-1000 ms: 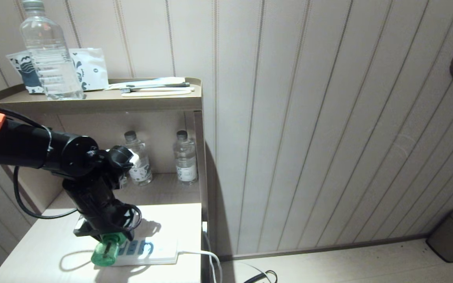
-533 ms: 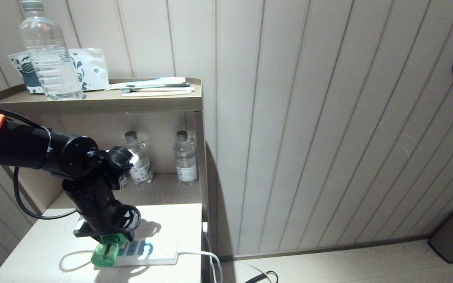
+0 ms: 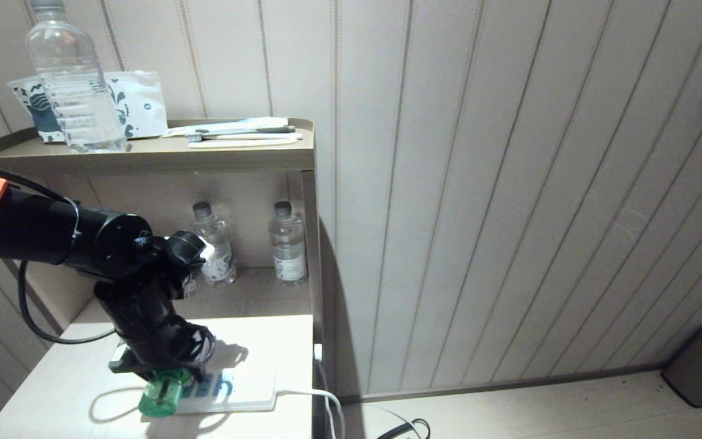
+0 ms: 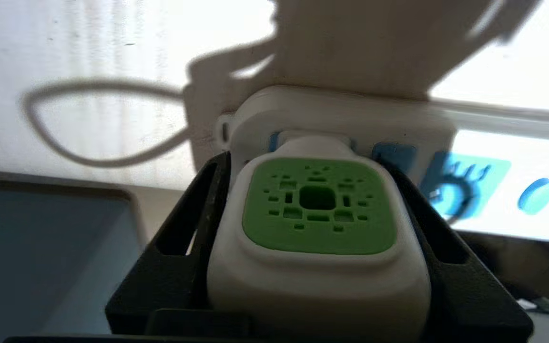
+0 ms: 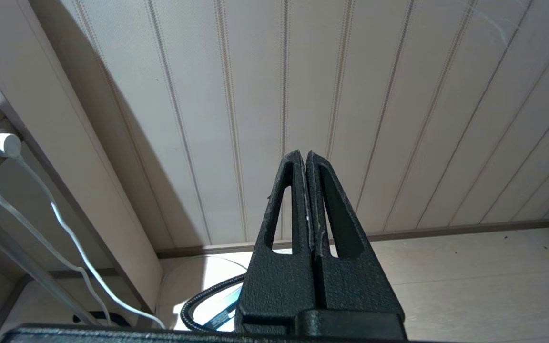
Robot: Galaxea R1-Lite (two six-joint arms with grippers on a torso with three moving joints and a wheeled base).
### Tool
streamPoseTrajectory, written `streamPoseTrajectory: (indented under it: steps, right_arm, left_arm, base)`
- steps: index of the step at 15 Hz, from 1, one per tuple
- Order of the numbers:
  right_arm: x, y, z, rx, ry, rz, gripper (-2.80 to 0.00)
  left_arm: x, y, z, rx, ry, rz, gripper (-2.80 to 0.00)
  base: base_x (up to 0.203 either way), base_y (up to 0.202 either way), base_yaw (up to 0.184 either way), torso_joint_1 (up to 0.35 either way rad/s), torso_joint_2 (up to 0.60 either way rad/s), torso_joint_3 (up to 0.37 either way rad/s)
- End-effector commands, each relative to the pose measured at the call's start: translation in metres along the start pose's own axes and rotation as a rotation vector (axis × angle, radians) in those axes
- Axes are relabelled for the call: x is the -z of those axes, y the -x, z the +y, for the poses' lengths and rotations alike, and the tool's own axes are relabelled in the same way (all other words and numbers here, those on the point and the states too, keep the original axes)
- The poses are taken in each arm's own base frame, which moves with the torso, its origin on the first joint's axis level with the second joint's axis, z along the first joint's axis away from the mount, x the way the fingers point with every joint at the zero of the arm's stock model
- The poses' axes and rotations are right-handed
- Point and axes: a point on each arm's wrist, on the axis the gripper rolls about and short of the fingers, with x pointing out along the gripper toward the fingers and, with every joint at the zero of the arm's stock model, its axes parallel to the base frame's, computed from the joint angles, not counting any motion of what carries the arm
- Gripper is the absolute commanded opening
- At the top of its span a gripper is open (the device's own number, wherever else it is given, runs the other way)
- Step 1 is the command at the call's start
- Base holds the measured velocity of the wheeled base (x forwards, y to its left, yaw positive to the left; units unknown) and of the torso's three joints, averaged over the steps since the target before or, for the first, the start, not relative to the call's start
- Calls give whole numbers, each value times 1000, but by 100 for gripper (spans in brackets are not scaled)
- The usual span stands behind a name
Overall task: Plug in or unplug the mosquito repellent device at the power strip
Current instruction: Insert the plug into the socket
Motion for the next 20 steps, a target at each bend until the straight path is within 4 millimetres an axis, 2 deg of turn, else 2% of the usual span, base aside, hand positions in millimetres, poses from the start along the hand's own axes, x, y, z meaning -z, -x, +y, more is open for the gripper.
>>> streamPoseTrajectory:
  steps: [1,6,12,16,20]
  right_arm:
    - [0,0,0,-1,0,1,-280]
    - [0,0,0,0,0,1,-280]
    - [0,0,0,1,0,1,-280]
    - [0,0,0,-1,0,1,-280]
    - [0,0,0,-1,0,0,-280]
  left_arm:
    - [4,9,2,8,4,-23,0]
    - [7,18,4,23,7,-49,0]
    - [18,47,10,60,6,-137,0]
    - [34,73,17,96,-16,-218,0]
    - [59,99,29,133,-24,-311,0]
  base:
    - [0,0,0,0,0,0]
    - [0,0,0,0,0,0]
    - [0,0,0,0,0,0]
    - [0,0,0,0,0,0]
    - [0,0,0,0,0,0]
